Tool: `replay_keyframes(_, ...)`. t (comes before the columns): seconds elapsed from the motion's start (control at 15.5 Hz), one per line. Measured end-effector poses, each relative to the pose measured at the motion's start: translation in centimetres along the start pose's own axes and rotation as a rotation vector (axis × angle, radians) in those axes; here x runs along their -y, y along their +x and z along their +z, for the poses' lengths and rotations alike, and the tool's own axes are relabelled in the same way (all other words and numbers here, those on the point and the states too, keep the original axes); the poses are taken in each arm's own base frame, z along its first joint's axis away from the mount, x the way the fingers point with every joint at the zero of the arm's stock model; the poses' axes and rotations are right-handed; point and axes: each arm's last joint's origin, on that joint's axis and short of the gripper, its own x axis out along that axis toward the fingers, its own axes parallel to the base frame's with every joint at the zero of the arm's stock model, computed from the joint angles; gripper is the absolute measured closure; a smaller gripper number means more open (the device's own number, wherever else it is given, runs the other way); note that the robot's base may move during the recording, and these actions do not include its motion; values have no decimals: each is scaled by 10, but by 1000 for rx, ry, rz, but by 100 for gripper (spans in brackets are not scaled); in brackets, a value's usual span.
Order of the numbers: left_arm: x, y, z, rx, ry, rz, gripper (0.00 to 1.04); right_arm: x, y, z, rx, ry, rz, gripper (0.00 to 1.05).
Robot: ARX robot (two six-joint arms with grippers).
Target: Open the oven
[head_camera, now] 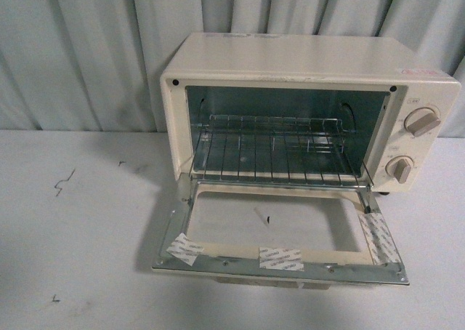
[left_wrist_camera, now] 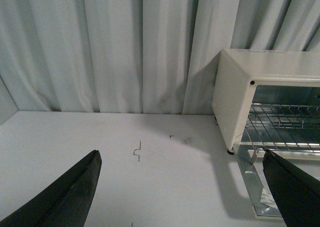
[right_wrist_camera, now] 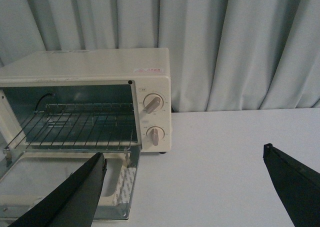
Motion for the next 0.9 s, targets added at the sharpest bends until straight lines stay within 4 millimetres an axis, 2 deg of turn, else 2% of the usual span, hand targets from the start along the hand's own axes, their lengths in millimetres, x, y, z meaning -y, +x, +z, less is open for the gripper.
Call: replay_keyframes(0.9,0,0,0,0,0,0,7,0,0,0,0,0,0,6)
